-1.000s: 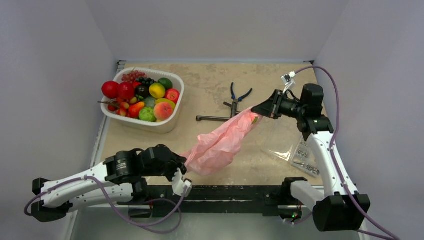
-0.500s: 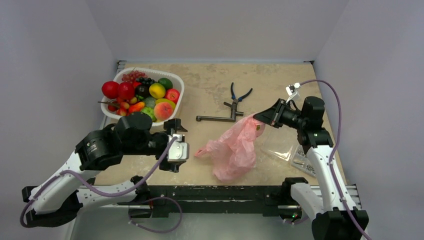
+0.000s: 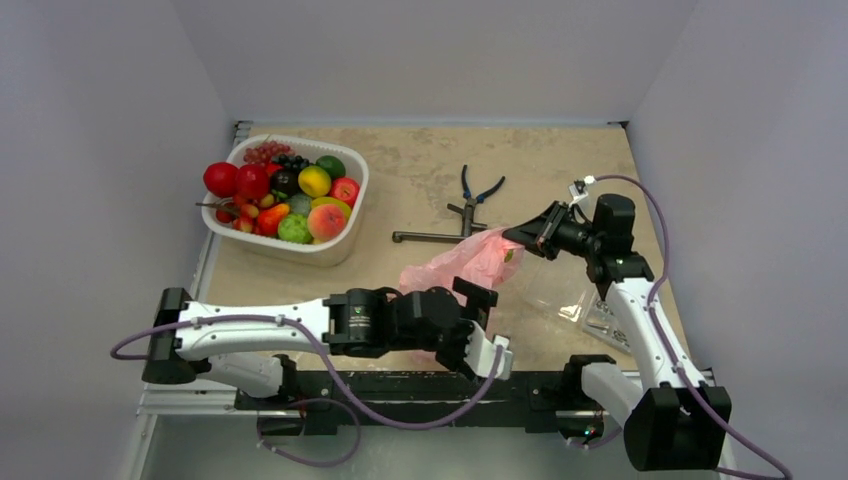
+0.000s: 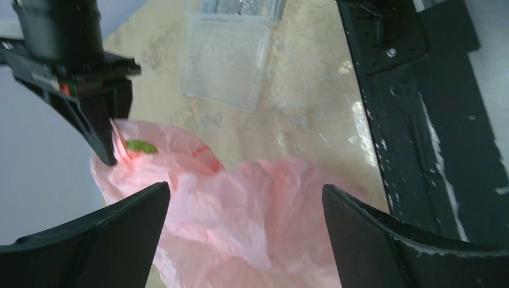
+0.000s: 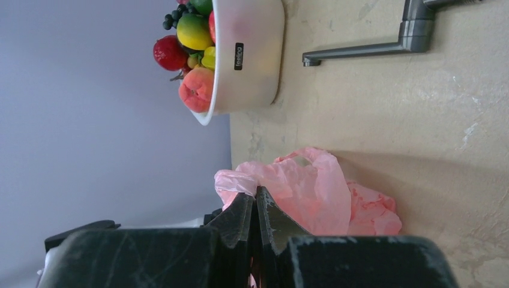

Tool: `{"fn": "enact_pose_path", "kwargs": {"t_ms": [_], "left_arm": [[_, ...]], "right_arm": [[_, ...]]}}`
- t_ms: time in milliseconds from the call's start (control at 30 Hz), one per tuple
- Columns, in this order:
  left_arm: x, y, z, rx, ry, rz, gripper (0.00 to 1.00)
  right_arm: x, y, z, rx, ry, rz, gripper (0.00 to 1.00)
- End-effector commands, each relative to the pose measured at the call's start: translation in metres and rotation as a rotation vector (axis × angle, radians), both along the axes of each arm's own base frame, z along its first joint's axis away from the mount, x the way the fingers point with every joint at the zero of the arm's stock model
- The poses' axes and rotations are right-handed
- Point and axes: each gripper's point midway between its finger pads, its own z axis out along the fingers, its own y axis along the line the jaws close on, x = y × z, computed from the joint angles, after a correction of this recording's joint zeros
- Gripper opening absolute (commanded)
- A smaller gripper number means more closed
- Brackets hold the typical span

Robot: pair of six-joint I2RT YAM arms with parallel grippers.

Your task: Place the fake fruits into the plastic bag and tie a complex knot

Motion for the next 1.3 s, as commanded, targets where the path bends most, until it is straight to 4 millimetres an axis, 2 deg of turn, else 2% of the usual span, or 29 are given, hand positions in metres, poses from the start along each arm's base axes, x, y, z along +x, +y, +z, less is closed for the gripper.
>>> {"fn": "enact_pose_path", "kwargs": {"t_ms": [0,100,133,167,200,300,367,500,600,767,833,867,933,967,1000,1033,1100,1133,1200,1267], "left_arm": [[0.028,-0.048,0.018,-0.106,-0.233,0.095,1.0],[0.05,-0.041,-0.003,-0.047,-0.295,0.123,1.0],[0.056,-0.038,-0.01,-0.028,-0.309,0.122,0.98],[0.064,-0.032,-0.018,0.007,-0.324,0.134,0.92],[0.07,-0.025,-0.025,0.045,-0.326,0.145,0.8],[0.08,-0.003,-0.035,0.106,-0.27,0.172,0.19],[0.074,0.008,-0.025,0.079,-0.211,0.157,0.0],[0.03,0.04,0.015,-0.079,0.14,0.0,0.0],[0.004,0.055,0.036,-0.148,0.252,-0.099,0.0],[-0.014,0.062,0.066,-0.236,0.329,-0.175,0.0],[-0.012,0.059,0.075,-0.261,0.363,-0.159,0.0],[-0.006,0.058,0.082,-0.279,0.386,-0.137,0.0],[0.006,0.055,0.088,-0.31,0.463,-0.076,0.0],[0.013,0.054,0.09,-0.328,0.495,-0.047,0.0],[0.019,0.053,0.093,-0.347,0.526,-0.026,0.0],[0.023,0.051,0.095,-0.363,0.538,-0.012,0.0],[0.03,0.047,0.098,-0.386,0.548,0.015,0.0],[0.033,0.045,0.102,-0.404,0.559,0.03,0.0],[0.038,0.041,0.107,-0.426,0.571,0.041,0.0],[0.049,0.038,0.112,-0.454,0.585,0.101,0.0]], "right_arm": [[0.005,0.003,0.008,0.056,0.009,-0.001,0.0],[0.0,0.004,0.007,0.056,0.017,0.008,0.0],[-0.002,0.003,0.006,0.048,0.019,0.007,0.0],[-0.005,0.003,0.004,0.045,0.025,0.008,0.0],[-0.007,0.003,0.004,0.044,0.025,0.013,0.0],[-0.012,0.004,0.005,0.037,0.006,0.032,0.0],[-0.014,0.001,0.005,0.033,-0.011,0.053,0.0],[-0.008,-0.02,-0.009,-0.091,-0.036,0.027,0.0],[0.007,-0.033,-0.016,-0.18,-0.061,-0.018,0.0],[0.029,-0.044,-0.015,-0.274,-0.13,-0.029,0.0],[0.032,-0.041,-0.006,-0.285,-0.19,0.013,0.0],[0.03,-0.037,0.004,-0.281,-0.235,0.054,0.01],[0.027,-0.035,0.038,-0.312,-0.348,0.09,0.32],[0.024,-0.037,0.051,-0.35,-0.401,0.103,0.54],[0.02,-0.039,0.069,-0.389,-0.461,0.109,0.71],[0.014,-0.04,0.078,-0.419,-0.495,0.117,0.8],[0.002,-0.043,0.097,-0.477,-0.556,0.117,0.9],[-0.006,-0.043,0.104,-0.492,-0.573,0.12,0.91],[-0.028,-0.036,0.117,-0.484,-0.618,0.162,0.9],[-0.052,-0.026,0.124,-0.448,-0.66,0.227,0.81]]}}
